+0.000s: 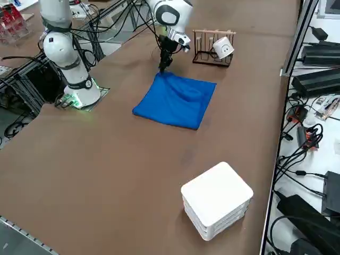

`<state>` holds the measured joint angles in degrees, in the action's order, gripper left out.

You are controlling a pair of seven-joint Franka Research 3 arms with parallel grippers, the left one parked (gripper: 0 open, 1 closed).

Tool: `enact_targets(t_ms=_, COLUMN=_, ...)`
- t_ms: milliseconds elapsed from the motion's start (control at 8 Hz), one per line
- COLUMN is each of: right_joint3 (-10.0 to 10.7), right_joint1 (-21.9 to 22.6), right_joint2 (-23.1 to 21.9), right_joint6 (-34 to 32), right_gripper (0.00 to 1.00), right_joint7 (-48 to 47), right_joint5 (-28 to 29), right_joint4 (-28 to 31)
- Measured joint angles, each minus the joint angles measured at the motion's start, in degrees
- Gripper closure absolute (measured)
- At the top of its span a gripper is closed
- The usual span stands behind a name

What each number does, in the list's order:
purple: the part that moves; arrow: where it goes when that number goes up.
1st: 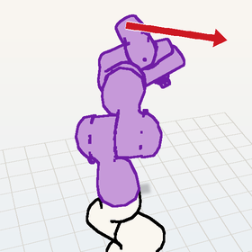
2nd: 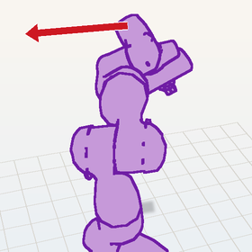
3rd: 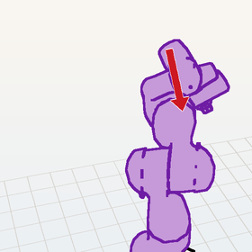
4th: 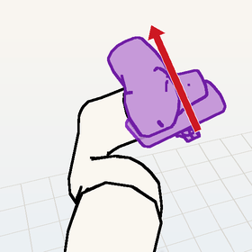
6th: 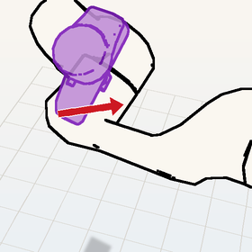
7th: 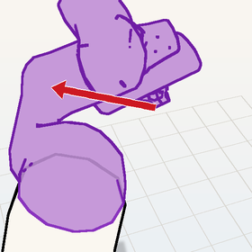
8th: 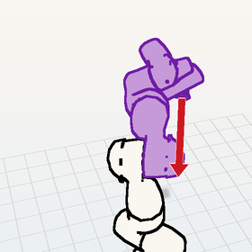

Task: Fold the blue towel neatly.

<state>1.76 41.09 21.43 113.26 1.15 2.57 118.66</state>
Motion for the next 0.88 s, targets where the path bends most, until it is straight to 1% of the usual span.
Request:
enact_targets(t_ms=375, right_joint3=0.0, right_joint1=1.3, right_joint2=0.0, right_joint6=0.0, right_gripper=0.18, right_joint7=-6.2, right_joint5=0.0, right_joint4=-2.4)
enact_targets(t_ms=500, right_joint3=0.5, right_joint1=1.3, right_joint2=0.0, right_joint6=-0.9, right_gripper=0.00, right_joint7=-7.4, right_joint5=0.0, right_joint4=-4.2)
enact_targets(t_ms=625, right_joint3=2.0, right_joint1=0.6, right_joint2=-0.1, right_joint6=-3.0, right_gripper=0.00, right_joint7=-7.8, right_joint5=0.0, right_joint4=-6.8)
enact_targets(t_ms=750, right_joint3=2.9, right_joint1=-1.6, right_joint2=-0.1, right_joint6=-4.7, right_gripper=0.00, right_joint7=-8.0, right_joint5=0.0, right_joint4=-9.8)
enact_targets(t_ms=875, right_joint3=3.3, right_joint1=-4.8, right_joint2=-0.1, right_joint6=-5.3, right_gripper=0.00, right_joint7=-9.0, right_joint5=0.0, right_joint4=-12.8)
